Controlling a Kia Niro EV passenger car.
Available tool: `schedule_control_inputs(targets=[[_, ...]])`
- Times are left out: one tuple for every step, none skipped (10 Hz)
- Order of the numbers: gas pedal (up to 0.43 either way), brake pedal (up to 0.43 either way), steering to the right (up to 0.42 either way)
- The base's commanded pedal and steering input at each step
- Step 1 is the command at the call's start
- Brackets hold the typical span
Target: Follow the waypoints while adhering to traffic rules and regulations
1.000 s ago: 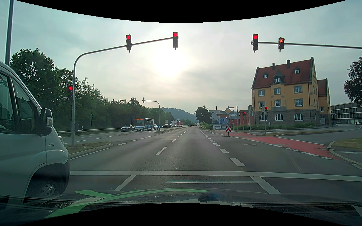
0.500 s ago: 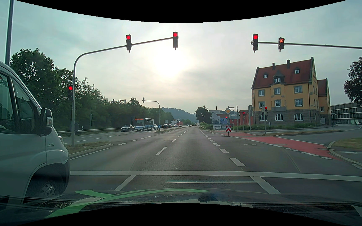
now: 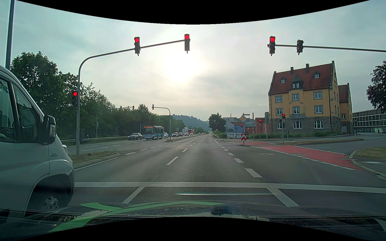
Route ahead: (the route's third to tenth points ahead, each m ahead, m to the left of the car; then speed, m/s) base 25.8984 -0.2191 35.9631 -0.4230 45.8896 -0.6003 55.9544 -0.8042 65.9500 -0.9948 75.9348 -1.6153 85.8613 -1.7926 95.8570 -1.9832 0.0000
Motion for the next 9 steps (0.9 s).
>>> schedule_control_inputs(targets=[[0.000, 0.305, -0.014], [0.000, 0.305, -0.014], [0.000, 0.305, -0.014], [0.000, 0.305, -0.014], [0.000, 0.305, -0.014], [0.000, 0.299, -0.014], [0.000, 0.305, -0.014], [0.000, 0.305, -0.014], [0.000, 0.305, -0.014]])
